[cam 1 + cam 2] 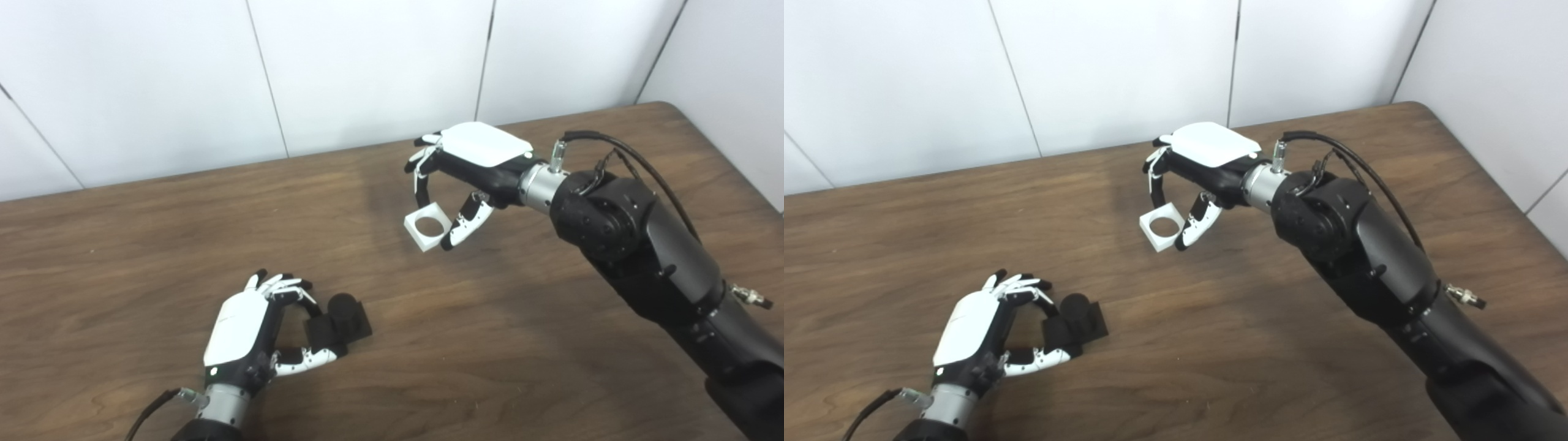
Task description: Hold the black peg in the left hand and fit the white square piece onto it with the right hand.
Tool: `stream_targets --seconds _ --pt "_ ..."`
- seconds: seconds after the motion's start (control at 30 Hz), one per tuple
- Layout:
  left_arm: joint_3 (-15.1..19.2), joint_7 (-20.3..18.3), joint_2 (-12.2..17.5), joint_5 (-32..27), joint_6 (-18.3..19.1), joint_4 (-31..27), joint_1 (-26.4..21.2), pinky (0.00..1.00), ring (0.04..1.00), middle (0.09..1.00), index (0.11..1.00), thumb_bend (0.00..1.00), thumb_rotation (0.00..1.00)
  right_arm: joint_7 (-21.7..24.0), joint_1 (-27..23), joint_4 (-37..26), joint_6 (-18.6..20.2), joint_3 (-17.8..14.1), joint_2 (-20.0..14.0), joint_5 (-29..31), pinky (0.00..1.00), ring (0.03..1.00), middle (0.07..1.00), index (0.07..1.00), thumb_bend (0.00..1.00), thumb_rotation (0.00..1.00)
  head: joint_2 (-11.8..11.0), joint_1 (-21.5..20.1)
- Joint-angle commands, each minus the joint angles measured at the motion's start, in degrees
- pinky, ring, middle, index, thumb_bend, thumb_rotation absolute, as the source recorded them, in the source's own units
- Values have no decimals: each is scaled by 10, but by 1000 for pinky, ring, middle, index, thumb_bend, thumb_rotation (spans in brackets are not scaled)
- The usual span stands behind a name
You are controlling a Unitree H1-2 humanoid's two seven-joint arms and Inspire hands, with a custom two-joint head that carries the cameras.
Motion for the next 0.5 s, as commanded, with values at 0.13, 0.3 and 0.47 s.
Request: stream_targets --seconds 0.13,0.3,0.47 --pt "-24 -14 -10 17 14 15 7 1000 869 777 485 523 53 20 -40 -44 4 -11 21 11 983 955 826 484 523 137 3 16" --pt "-31 -5 -18 24 19 21 5 1000 867 775 485 523 54 45 -52 -60 17 -11 41 13 974 962 825 485 521 137 6 32" --pt "-37 0 -26 28 25 26 4 1000 870 776 485 522 55 52 -58 -65 7 -10 55 25 952 953 822 484 520 137 9 47"
